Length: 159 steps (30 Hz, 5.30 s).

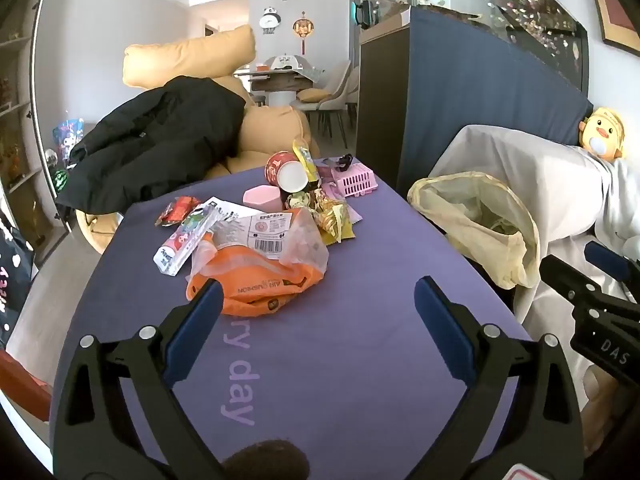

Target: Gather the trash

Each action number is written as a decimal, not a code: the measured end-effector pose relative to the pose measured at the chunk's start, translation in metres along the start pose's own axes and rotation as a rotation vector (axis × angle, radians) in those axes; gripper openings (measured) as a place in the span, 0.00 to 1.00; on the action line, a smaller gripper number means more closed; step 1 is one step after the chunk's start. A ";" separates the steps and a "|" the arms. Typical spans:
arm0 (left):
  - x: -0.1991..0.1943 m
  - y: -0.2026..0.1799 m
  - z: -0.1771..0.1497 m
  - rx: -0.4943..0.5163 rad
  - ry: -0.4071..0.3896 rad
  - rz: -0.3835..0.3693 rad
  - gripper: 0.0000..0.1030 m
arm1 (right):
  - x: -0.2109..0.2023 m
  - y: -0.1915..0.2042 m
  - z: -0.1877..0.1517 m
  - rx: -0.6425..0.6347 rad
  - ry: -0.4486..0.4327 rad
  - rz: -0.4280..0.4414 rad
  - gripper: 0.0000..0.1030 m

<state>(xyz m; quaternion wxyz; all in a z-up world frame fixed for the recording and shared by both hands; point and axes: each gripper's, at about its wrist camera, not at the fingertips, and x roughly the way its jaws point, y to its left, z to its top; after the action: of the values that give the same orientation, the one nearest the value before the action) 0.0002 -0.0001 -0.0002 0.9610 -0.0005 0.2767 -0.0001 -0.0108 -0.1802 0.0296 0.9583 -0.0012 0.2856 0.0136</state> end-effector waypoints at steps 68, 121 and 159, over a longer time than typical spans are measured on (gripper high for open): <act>-0.001 -0.005 0.000 0.007 0.010 -0.063 0.89 | 0.001 -0.006 -0.001 0.009 0.007 -0.027 0.75; 0.125 0.199 0.063 -0.276 0.099 -0.078 0.91 | 0.120 0.031 0.065 -0.212 0.053 0.024 0.75; 0.146 0.180 0.113 -0.305 0.085 -0.231 0.30 | 0.280 0.096 0.167 -0.222 0.137 0.185 0.72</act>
<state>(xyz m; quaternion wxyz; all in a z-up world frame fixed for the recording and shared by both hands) 0.1834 0.1802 0.0176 0.9308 -0.1779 0.3119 -0.0684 0.3120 -0.0750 0.0170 0.9252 -0.0815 0.3459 0.1330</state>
